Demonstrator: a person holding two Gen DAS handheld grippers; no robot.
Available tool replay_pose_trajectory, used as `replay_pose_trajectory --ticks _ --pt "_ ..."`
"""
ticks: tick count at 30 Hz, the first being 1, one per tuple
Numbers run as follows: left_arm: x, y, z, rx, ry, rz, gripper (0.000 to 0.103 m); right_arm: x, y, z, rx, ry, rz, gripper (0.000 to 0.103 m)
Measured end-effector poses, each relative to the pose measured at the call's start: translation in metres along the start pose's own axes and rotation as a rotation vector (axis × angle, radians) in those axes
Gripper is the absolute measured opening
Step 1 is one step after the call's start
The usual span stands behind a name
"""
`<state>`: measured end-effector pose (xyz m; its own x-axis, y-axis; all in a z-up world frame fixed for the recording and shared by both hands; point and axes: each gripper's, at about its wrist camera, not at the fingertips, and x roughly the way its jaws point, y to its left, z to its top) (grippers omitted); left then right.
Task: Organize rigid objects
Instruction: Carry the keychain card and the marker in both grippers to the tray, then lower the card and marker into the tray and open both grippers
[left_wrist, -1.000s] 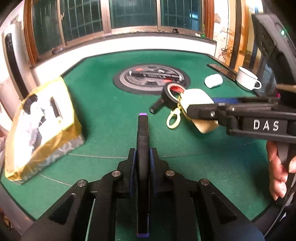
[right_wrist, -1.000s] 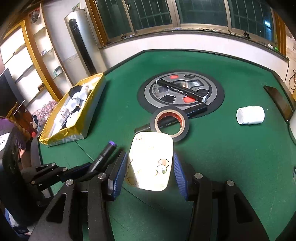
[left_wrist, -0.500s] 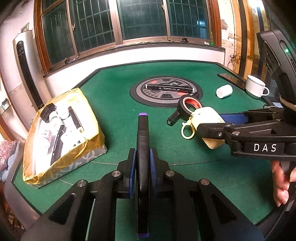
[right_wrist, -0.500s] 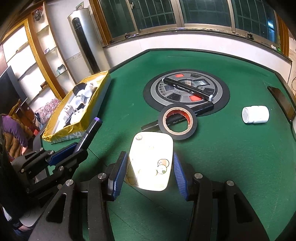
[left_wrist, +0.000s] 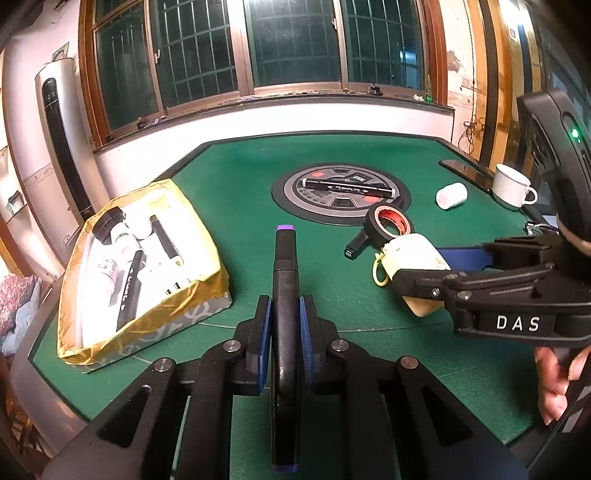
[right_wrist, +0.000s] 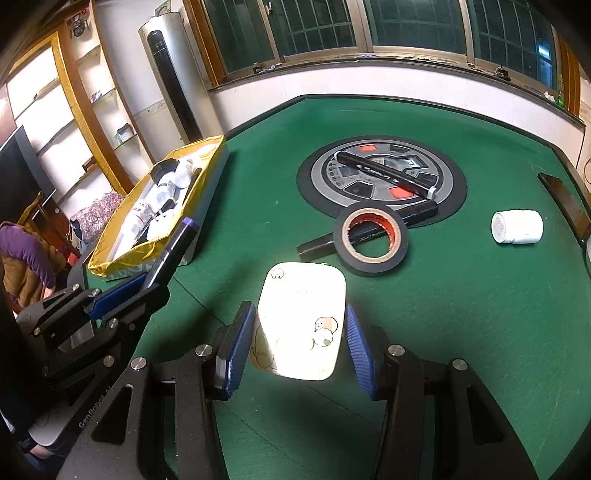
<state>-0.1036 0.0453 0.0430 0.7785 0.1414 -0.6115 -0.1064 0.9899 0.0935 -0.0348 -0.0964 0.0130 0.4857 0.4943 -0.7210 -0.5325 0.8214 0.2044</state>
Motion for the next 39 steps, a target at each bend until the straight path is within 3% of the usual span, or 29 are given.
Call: replay_pose_trajectory --ticks 16,25,32,39 --pt "-0.024 0.033 0.006 -0.082 -0.062 0.001 0.013 -0.004 0.032 0.018 -0.024 -0.013 0.038 0.045" --pt "-0.039 0.087 0.012 -0.193 -0.112 0.076 0.013 0.003 0.087 0.051 -0.108 -0.047 0.098 0.045" --pt "-0.038 0.118 0.014 -0.247 -0.116 0.116 0.013 0.019 0.123 0.069 -0.143 -0.039 0.163 0.045" --pt "-0.018 0.151 0.018 -0.318 -0.068 0.098 0.013 0.038 0.147 0.096 -0.174 -0.031 0.163 0.045"
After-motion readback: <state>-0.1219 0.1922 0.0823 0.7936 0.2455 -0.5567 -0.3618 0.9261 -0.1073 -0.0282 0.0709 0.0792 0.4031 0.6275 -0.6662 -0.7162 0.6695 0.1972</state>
